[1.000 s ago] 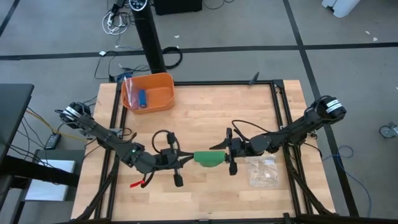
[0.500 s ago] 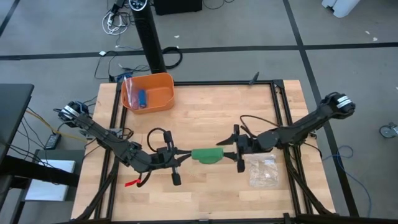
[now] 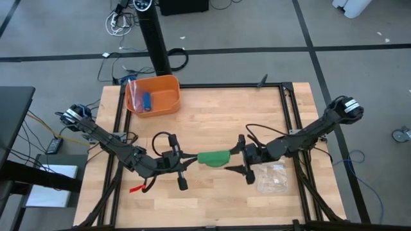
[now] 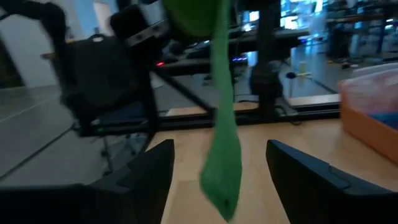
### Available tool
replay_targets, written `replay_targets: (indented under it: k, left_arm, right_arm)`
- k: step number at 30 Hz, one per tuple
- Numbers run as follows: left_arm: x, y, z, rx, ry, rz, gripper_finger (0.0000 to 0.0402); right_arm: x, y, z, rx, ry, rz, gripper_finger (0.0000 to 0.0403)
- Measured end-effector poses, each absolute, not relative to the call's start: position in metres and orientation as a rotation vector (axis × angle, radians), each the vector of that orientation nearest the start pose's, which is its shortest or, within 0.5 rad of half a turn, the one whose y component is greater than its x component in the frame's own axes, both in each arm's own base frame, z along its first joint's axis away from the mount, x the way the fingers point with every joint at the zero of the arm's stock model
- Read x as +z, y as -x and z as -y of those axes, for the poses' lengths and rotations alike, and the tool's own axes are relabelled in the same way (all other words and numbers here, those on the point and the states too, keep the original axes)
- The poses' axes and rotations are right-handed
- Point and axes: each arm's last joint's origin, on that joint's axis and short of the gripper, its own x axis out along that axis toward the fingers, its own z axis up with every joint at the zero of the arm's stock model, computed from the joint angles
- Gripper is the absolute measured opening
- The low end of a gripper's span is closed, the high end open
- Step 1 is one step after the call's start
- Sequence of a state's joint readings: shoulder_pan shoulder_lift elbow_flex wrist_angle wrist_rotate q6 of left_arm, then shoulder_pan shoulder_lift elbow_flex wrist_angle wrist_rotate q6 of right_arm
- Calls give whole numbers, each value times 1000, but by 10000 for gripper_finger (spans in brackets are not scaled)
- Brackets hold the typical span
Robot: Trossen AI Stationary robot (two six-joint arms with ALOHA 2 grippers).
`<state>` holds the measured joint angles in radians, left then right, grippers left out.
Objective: Roll bandage
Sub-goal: Roll the green bandage
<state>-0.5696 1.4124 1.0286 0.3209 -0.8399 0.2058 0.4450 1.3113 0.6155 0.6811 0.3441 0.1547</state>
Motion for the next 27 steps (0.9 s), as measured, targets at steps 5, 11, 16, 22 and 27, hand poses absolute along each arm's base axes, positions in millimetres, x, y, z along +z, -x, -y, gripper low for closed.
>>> replay_targets:
  k: [5,11,16,22,27]
  left_arm:
    - [323,-277,152,264,-247,-77,1]
    - [323,-279,148,283,-244,-76,1]
    - [323,-280,146,290,-240,-71,1]
    - [325,-279,144,345,-279,-76,1]
    - [331,-275,142,355,-269,-59,1]
  right_arm:
    - [241,-259,-104,116,-155,-18,245]
    - [232,-267,-107,125,-165,-11,180]
    - [232,-270,-108,120,-176,38,66]
    - [230,-267,-112,132,-170,3,14]
    - [226,-263,-119,154,-187,-52,4]
